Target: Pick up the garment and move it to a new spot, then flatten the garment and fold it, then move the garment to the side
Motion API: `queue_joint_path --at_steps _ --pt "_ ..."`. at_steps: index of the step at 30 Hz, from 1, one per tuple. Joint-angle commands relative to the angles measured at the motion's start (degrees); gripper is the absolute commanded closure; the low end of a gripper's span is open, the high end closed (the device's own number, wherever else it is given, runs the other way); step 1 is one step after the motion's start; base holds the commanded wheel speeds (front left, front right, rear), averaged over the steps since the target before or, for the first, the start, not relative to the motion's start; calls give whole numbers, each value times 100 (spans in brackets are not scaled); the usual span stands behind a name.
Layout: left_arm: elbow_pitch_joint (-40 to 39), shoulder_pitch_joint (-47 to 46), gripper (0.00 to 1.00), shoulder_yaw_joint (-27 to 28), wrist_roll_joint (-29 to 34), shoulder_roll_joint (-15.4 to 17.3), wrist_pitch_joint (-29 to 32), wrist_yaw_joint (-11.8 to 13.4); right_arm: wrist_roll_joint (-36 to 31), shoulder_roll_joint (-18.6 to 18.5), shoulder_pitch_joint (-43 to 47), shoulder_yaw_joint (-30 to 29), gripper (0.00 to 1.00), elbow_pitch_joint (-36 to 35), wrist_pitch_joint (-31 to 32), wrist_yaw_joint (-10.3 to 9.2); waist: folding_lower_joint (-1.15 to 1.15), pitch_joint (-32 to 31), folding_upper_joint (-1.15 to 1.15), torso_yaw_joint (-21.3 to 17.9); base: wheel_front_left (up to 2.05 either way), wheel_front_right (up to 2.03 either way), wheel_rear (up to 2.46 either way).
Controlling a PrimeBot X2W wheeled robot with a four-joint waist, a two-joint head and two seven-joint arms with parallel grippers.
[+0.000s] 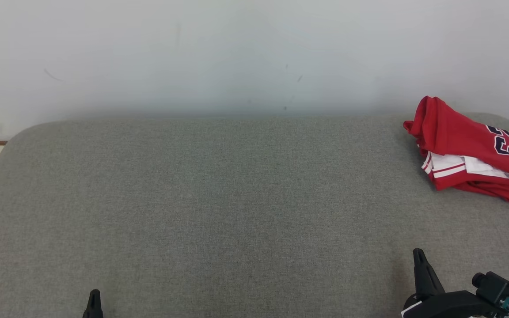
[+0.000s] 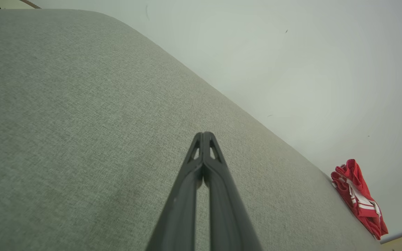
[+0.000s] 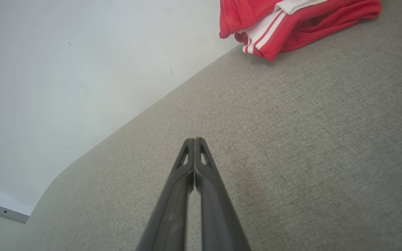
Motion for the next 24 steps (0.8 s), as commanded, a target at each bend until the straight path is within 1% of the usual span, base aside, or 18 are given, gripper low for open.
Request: queue_joint_path --at_steps 1,17,24 --pt "-5 -183 100 23 -241 6 36 -30 270 -49 -204 -39 100 -19 45 0 0 2 -1 4 0 0 0" --pt "272 -433 100 87 -1471 8 272 -108 1658 -77 -521 -246 100 272 379 0 0 25 -1 41 0 0 0" --pt "365 -524 100 108 -1887 9 352 -137 2112 -81 -633 -322 100 368 500 0 0 34 -1 55 0 0 0"
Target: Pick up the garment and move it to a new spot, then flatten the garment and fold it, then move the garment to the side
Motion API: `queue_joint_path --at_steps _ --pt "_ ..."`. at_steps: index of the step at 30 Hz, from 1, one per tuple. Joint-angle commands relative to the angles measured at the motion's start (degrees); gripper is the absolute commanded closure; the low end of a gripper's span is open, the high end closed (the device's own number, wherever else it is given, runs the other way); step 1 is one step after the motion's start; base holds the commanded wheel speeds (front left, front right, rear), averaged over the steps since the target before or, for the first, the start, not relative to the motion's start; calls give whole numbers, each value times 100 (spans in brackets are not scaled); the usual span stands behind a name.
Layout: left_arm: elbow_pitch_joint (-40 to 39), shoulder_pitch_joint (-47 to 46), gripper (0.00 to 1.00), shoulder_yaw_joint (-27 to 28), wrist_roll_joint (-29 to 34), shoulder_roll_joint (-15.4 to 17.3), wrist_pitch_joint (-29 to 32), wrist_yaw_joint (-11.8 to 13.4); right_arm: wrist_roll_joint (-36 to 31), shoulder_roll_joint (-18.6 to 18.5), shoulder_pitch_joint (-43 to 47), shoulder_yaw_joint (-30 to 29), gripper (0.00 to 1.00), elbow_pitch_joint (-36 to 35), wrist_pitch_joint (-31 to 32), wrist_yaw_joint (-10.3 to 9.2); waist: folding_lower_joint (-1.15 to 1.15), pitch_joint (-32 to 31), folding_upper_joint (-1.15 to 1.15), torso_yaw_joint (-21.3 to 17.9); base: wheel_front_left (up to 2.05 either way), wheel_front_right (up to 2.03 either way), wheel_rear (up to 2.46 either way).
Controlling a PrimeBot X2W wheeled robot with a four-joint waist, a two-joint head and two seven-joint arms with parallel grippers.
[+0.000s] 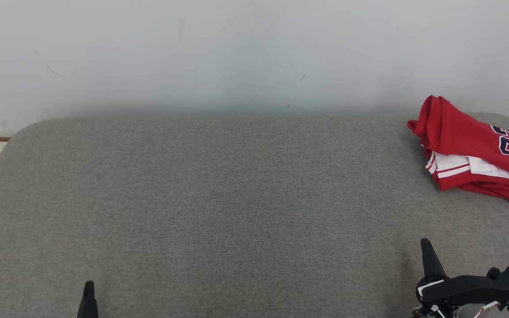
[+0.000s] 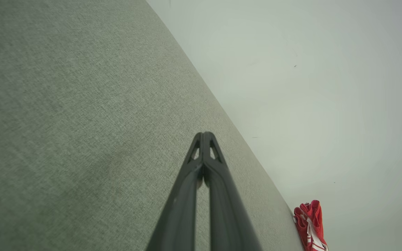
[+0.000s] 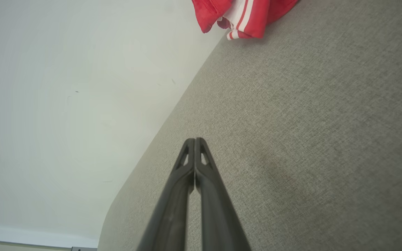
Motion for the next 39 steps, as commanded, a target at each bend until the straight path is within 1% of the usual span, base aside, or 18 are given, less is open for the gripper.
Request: queue_joint_path --at_steps 1,18,39 --pt "-21 -126 100 35 -150 8 27 -41 152 -49 -129 -25 100 -21 33 2 0 1 -1 2 0 0 0" --pt "230 -346 100 89 -1253 10 235 -110 1350 -47 -429 -252 100 240 362 2 0 27 -1 44 0 0 0" --pt "483 -565 100 140 -2329 11 442 -176 2497 -28 -703 -496 100 504 690 2 0 56 -1 93 0 0 0"
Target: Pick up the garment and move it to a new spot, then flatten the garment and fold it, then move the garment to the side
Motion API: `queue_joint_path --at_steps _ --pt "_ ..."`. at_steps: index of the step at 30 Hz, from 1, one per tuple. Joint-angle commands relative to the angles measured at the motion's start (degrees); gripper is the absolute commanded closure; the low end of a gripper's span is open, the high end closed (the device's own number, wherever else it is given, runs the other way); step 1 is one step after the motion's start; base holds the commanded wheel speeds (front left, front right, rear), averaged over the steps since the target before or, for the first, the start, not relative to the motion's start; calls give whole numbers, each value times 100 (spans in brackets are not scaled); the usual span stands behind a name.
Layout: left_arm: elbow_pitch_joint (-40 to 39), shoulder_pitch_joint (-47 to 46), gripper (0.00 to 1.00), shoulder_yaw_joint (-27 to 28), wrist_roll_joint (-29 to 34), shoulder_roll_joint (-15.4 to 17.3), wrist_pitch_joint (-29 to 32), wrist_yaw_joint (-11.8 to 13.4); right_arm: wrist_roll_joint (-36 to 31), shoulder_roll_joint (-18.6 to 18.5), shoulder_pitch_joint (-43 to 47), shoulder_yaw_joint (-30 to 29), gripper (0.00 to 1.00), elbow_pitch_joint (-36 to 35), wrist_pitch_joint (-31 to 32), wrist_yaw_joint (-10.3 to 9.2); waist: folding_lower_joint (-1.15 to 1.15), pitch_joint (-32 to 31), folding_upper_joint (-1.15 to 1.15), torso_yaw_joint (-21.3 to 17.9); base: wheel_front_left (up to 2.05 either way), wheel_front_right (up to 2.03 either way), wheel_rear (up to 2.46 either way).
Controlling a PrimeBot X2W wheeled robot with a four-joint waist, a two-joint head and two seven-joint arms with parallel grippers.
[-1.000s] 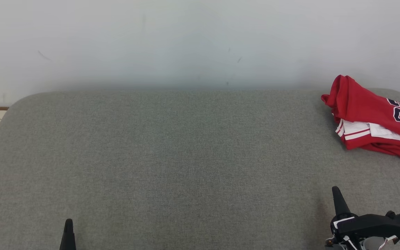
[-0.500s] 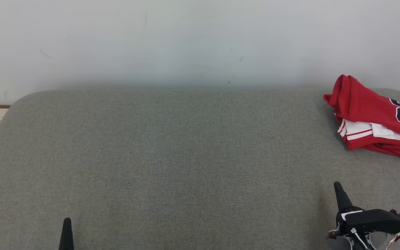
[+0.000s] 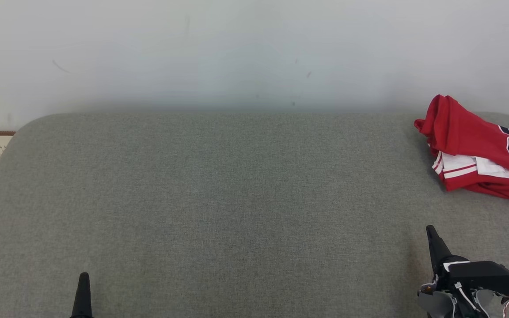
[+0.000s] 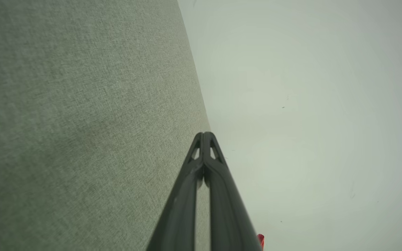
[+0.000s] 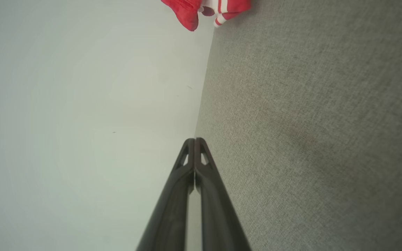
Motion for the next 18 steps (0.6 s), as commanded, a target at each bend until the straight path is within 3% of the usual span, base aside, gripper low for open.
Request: queue_joint_path --at_steps 1,18 --pt "38 -94 100 23 -203 9 39 -32 196 -21 -130 -40 100 26 51 2 0 3 0 6 0 0 0" --pt "198 -243 100 60 -904 9 181 -73 934 -3 -293 -209 100 199 272 2 0 26 0 43 0 0 0"
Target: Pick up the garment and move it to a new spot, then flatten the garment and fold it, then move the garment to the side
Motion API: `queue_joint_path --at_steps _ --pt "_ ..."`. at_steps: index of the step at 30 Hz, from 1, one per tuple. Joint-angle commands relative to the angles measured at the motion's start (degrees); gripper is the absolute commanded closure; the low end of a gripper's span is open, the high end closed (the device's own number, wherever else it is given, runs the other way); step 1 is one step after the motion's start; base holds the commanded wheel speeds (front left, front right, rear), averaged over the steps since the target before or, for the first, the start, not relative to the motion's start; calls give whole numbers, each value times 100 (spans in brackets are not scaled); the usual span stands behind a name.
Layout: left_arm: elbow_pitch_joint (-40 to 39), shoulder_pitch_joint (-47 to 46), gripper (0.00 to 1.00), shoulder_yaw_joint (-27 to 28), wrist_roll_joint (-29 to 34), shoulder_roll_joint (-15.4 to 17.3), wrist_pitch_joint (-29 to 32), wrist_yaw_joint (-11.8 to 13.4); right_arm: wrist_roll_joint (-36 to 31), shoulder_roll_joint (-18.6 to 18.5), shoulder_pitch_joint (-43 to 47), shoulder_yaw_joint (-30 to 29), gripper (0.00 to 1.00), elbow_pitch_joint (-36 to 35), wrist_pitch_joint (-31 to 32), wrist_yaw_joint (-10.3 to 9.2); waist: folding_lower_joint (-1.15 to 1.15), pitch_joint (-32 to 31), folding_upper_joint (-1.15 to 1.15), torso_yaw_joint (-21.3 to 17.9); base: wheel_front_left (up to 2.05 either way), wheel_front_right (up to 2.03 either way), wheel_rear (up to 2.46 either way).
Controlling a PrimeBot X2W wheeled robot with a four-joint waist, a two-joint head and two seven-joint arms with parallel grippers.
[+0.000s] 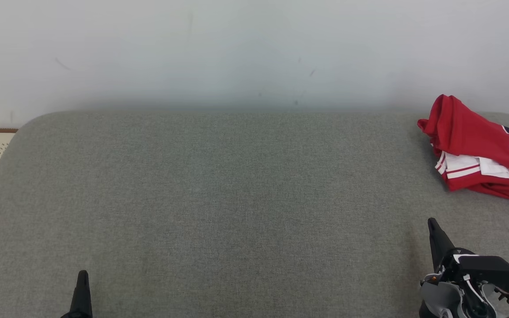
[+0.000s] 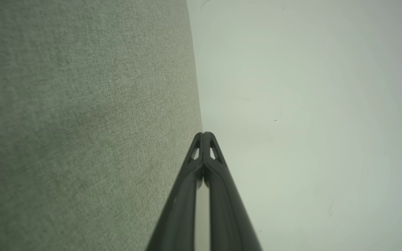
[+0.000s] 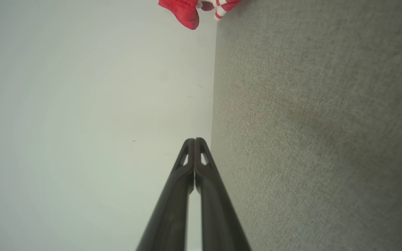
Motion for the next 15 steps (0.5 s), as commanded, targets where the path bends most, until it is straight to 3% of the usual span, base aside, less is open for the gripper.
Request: queue_joint_path --at_steps 1,15 --pt "30 -113 100 28 -149 8 39 -27 122 -11 -83 -25 100 27 40 2 0 2 0 4 0 0 0" --pt "152 -219 100 57 -692 7 145 -55 698 6 -230 -161 100 156 219 2 0 22 0 36 0 0 0"
